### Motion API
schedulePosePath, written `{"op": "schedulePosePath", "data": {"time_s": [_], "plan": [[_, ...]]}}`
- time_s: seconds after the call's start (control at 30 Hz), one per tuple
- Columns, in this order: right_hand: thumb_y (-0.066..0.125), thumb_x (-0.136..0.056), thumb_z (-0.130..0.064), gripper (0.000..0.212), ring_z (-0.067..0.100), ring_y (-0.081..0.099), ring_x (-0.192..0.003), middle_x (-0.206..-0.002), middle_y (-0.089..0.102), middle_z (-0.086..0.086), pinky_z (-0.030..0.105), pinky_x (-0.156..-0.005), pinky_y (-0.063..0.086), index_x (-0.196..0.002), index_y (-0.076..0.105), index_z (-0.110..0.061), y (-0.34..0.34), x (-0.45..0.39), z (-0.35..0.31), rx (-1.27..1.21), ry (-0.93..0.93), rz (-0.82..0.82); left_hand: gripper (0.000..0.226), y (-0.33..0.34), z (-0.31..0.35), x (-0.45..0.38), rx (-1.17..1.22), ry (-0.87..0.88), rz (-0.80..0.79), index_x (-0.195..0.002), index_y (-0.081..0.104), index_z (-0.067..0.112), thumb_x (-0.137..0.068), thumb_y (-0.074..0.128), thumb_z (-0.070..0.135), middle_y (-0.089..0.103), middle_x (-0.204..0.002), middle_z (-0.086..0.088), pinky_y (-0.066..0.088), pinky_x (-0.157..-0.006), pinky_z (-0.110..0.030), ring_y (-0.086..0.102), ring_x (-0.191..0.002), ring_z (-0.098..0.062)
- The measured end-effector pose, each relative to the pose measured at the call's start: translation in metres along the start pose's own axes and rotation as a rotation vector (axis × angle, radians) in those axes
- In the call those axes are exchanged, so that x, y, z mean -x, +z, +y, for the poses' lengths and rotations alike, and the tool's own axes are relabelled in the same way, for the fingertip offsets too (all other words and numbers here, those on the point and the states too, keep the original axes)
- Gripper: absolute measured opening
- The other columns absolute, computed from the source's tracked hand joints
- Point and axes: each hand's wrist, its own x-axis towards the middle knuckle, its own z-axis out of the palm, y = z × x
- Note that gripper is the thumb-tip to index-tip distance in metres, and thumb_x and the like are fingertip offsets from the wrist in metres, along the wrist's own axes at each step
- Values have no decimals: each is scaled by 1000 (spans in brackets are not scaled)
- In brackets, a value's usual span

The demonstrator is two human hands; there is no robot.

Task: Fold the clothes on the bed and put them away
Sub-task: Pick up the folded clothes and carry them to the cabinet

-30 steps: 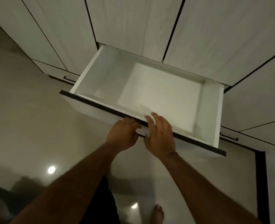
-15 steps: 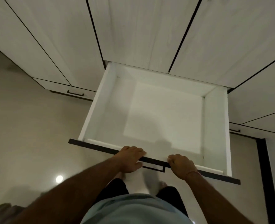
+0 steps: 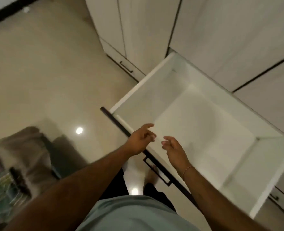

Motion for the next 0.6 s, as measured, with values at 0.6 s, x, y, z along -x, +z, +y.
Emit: {"op": "schedulePosePath", "data": {"time_s": [0.6], "plan": [[56,-104,-17,19,16,64,-111,-120,67,-1,37,-93,51,-120,65,-24,384,40,-136,376,-174,-528,21,-189,-255,260,658,-367,850,-97,67,14,-107,50,8,70,-84,-6,57,-74,-31,65,-75,-23]]}}
